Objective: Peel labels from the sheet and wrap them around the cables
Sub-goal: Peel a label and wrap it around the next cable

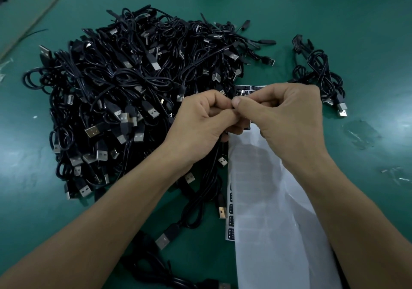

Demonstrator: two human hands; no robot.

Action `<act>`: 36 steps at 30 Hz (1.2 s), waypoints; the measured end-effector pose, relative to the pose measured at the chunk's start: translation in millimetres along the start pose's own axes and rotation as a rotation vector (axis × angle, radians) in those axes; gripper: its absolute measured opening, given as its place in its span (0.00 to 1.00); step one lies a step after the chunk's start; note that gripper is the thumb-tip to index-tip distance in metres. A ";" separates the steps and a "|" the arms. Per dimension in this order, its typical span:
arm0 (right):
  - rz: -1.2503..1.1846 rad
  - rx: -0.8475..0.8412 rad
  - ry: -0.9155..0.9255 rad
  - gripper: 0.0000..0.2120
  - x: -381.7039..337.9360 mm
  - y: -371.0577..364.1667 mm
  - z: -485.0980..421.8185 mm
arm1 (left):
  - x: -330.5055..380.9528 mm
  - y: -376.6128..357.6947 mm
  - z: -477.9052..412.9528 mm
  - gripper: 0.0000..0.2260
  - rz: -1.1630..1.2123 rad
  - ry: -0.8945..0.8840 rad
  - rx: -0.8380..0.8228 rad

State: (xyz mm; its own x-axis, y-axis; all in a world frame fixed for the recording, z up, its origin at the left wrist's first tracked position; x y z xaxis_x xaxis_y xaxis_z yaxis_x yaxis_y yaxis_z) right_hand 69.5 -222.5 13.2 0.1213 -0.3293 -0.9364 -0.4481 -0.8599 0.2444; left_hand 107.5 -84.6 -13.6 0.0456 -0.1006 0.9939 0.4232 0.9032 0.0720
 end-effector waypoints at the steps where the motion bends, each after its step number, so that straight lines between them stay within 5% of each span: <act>1: 0.007 0.003 0.005 0.06 -0.5 0.3 0.2 | 0.0 0.0 -0.1 0.02 -0.003 -0.001 0.000; 8: 0.039 0.080 -0.008 0.16 5.5 9.3 -2.9 | -0.9 1.1 -0.5 0.04 -0.012 0.007 -0.005; 18: -0.125 -0.150 -0.087 0.13 19.3 -10.5 -4.1 | -0.4 1.2 -1.3 0.04 -0.050 -0.007 -0.025; 22: -0.099 -0.111 -0.069 0.09 21.4 -7.4 -7.6 | -0.2 -0.8 -1.9 0.05 -0.078 -0.022 -0.045; 31: -0.059 -0.097 -0.083 0.22 20.6 -12.8 -4.4 | -1.3 -1.1 -3.3 0.10 -0.109 -0.064 -0.038; 36: -0.237 -0.071 -0.204 0.23 26.9 -11.1 -1.6 | -2.7 -0.8 -4.2 0.09 -0.081 -0.036 -0.050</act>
State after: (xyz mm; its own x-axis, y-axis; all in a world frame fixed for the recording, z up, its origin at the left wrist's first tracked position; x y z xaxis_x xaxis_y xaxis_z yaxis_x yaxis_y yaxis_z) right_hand 79.1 -222.4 -14.2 0.0322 -0.0375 -0.9988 -0.3647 -0.9308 0.0232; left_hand 110.9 -86.8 -16.7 -0.0224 -0.1567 0.9874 0.4686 0.8708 0.1488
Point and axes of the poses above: each hand's wrist, its own z-axis away from the middle knuckle, its own y-axis out of the back of the hand, x = y × z, the point moved 9 cm from there along -z, towards the middle knuckle, and after that the axes turned 1 degree about y, right-handed, at the moved point
